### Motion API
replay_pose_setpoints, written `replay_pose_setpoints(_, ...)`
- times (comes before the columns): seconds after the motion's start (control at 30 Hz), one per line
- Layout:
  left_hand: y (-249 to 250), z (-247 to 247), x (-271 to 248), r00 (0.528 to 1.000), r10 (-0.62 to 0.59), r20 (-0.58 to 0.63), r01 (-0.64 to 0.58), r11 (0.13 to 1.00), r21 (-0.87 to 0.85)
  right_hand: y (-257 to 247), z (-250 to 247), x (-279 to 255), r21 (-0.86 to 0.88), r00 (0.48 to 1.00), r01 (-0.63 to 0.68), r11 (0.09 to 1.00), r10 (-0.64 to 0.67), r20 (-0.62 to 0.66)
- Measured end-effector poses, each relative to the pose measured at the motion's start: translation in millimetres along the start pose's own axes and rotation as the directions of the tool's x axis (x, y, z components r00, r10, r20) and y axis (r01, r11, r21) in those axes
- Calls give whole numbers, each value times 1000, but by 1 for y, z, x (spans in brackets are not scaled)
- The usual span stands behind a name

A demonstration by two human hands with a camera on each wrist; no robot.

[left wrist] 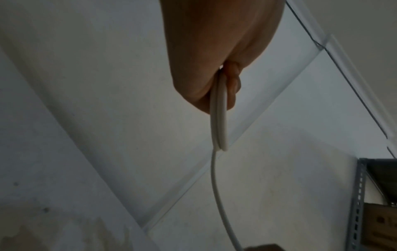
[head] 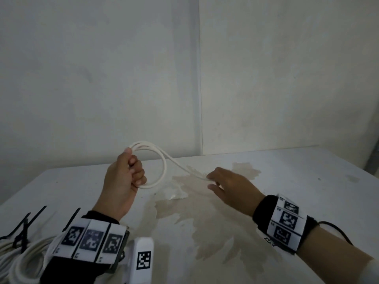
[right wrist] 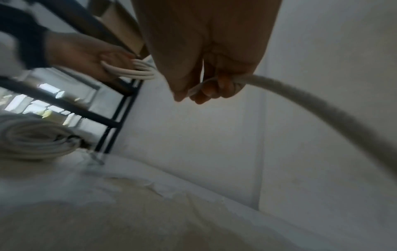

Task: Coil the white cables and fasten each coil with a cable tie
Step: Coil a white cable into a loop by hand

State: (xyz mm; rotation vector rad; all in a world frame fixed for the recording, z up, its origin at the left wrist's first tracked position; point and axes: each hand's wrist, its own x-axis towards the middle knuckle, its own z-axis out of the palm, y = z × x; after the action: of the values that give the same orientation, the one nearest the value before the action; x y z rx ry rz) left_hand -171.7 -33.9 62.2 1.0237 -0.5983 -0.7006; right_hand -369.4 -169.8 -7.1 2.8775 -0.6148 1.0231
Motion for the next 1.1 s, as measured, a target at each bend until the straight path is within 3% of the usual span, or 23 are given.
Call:
replay_pose_setpoints(0.1,-8,1,1,998,55,-32,-51,991,124,-18,2,2,-83,988,153,985,-155,-22)
replay_pose_setpoints(0.23,-9,-5,7,992,90,-84,-69,972,223,-33,0,2,-104,975,200,974,-209,-77)
replay_pose_setpoints(0.37,-12,-7,8,989,100,-108,-69,963,261,-54,4,-2,-81,957,284,956,-288,-47)
replay_pose_setpoints(0.47,-14,1,5,994,84,-76,-63,967,247,-70,9,1,-77,946,321,944,-323,-16)
replay_pose_setpoints(0.6,-22,10,-3,993,121,-15,-104,905,412,-81,7,10,-94,934,348,933,-354,-54)
replay_pose_setpoints(0.7,-36,15,-14,992,76,96,-116,837,535,-81,2,19,-61,917,390,919,-394,-67)
replay_pose_setpoints(0.8,-42,19,-24,975,-10,222,-121,812,571,-82,-4,25,40,928,371,928,-370,-42)
replay_pose_setpoints(0.9,-42,20,-30,961,-75,268,-111,779,617,-78,-20,31,247,993,116,962,-118,-8)
replay_pose_setpoints(0.97,-42,22,-36,941,-142,307,-77,794,603,-67,-24,34,371,1000,10,928,-15,11)
replay_pose_setpoints(1.1,-38,29,-43,909,-238,343,36,863,504,-58,-29,36,443,997,59,895,-35,-63)
